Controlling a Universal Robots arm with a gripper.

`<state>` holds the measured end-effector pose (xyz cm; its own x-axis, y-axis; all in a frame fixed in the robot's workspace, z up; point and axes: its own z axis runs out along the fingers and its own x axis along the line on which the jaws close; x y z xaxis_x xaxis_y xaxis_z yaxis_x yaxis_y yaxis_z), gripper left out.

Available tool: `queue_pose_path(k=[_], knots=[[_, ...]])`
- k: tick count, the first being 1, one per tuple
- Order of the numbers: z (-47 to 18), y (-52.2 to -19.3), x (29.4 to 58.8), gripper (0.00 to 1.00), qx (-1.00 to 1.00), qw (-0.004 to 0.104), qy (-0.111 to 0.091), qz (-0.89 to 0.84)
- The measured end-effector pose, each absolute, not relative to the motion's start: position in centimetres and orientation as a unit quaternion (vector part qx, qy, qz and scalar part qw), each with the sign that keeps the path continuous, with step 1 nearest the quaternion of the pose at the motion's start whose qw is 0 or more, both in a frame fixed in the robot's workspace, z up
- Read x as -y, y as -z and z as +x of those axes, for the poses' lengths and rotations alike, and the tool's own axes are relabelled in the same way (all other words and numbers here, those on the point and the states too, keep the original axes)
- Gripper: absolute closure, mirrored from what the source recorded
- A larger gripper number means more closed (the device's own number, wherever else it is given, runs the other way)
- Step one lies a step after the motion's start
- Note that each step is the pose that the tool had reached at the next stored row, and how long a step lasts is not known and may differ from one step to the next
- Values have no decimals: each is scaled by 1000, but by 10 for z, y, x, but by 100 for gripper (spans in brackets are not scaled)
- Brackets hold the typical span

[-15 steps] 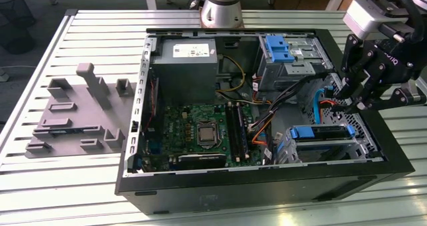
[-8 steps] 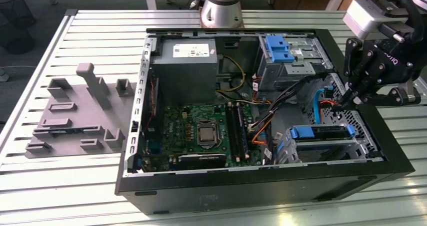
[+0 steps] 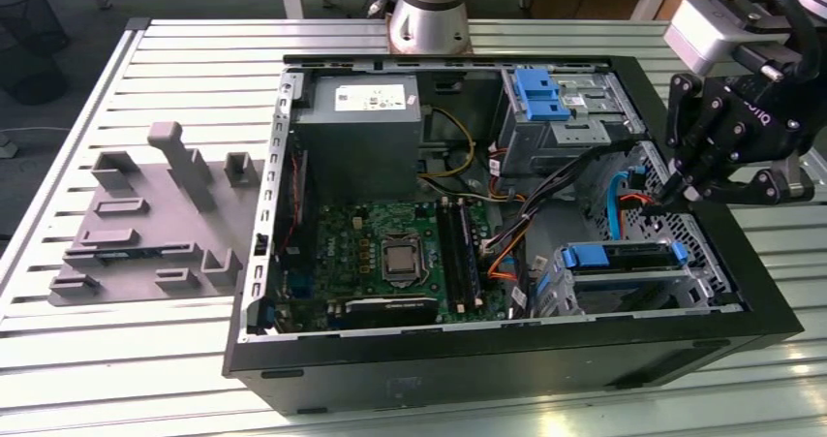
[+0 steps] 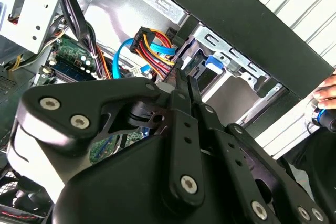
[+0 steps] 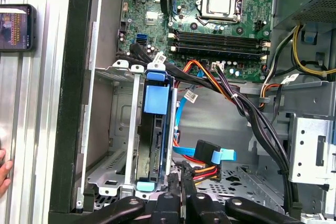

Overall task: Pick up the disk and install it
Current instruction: 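Insert the first disk wire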

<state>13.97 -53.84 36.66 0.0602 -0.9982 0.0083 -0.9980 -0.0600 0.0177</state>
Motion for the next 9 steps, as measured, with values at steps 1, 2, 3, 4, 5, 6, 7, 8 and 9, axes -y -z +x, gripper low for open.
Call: queue_pose_path(k=[1, 2, 3, 4, 5, 6, 7, 8, 9], knots=[[140, -367, 538, 85, 685, 9, 3, 728], [140, -367, 538, 85, 685, 9, 3, 728], [140, -367, 538, 85, 686, 9, 3, 728], [140, -367, 538, 89, 685, 9, 3, 728], [140, -367, 538, 89, 686, 9, 3, 728], [140, -367, 538, 89, 685, 9, 3, 728], [140, -367, 538, 89, 685, 9, 3, 728], [140, -367, 538, 89, 685, 9, 3, 728], [140, -367, 538, 89, 686, 9, 3, 728]])
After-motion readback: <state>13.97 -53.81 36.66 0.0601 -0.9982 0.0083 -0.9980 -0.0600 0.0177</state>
